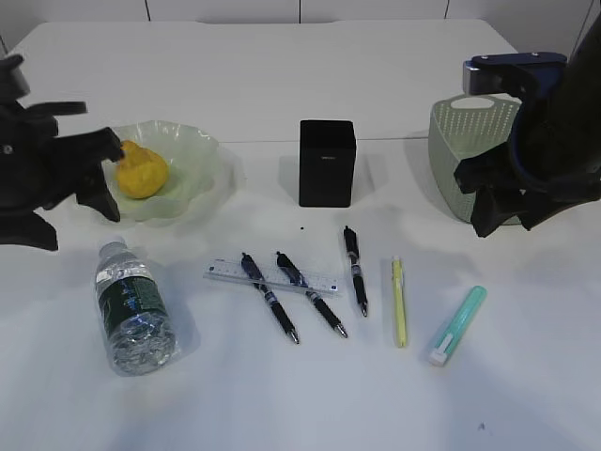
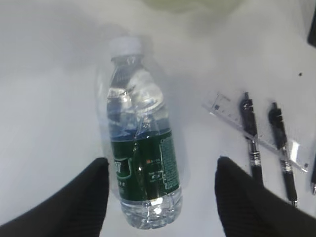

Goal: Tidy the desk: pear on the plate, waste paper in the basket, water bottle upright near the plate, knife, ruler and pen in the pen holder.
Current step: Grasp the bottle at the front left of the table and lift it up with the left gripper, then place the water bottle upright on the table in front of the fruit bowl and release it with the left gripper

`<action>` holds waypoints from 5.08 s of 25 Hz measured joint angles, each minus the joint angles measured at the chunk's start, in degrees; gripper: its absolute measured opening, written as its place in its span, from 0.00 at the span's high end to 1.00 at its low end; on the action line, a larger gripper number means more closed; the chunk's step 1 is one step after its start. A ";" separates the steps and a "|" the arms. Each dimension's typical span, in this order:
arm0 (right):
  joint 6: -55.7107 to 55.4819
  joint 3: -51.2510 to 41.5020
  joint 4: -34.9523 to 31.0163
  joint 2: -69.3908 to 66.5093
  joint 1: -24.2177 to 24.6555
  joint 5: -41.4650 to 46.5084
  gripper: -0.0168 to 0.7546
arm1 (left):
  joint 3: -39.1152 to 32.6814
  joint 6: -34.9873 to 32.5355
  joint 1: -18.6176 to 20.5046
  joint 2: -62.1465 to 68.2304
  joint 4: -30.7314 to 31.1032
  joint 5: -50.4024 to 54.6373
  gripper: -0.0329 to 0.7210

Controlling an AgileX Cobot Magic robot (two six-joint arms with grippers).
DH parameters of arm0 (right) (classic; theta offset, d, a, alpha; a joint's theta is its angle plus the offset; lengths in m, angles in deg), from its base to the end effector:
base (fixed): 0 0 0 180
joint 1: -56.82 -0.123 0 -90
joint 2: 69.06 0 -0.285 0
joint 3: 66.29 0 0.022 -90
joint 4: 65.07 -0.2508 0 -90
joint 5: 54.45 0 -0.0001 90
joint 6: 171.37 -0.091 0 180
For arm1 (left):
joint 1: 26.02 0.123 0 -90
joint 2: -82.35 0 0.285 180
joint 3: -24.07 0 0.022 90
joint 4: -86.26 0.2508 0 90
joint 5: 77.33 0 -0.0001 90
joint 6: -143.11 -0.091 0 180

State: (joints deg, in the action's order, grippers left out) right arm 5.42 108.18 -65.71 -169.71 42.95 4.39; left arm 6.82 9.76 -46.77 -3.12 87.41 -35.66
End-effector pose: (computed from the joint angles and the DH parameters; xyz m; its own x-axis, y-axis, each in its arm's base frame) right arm 0.3135 0.0783 0.2664 -0.9510 -0.1712 -0.2574 -0.1837 0.9827 0.0252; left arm 0.2849 -0.1066 0.2530 -0.8332 -0.4508 -0.3203 -0.3565 0.8806 -0.3121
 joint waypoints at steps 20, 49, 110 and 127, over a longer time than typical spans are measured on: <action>0.34 0.00 2.55 0.00 0.00 -0.11 0.47 | 0.20 18.31 -0.46 13.02 2.61 -5.25 0.19; 0.61 0.00 2.76 0.00 0.00 -1.63 0.47 | 3.87 13.99 -0.46 20.12 6.69 -4.00 0.13; 0.61 0.00 3.84 0.00 0.00 0.10 0.47 | 4.21 5.25 0.75 22.09 19.98 -4.04 0.41; -0.07 0.00 3.05 0.00 0.00 2.63 0.47 | -6.27 -13.87 2.98 4.47 23.62 -12.36 0.41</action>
State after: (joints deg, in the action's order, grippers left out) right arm 5.34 108.18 -62.66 -169.71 42.95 7.02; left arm 0.55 -4.11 -43.78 1.35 111.03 -48.02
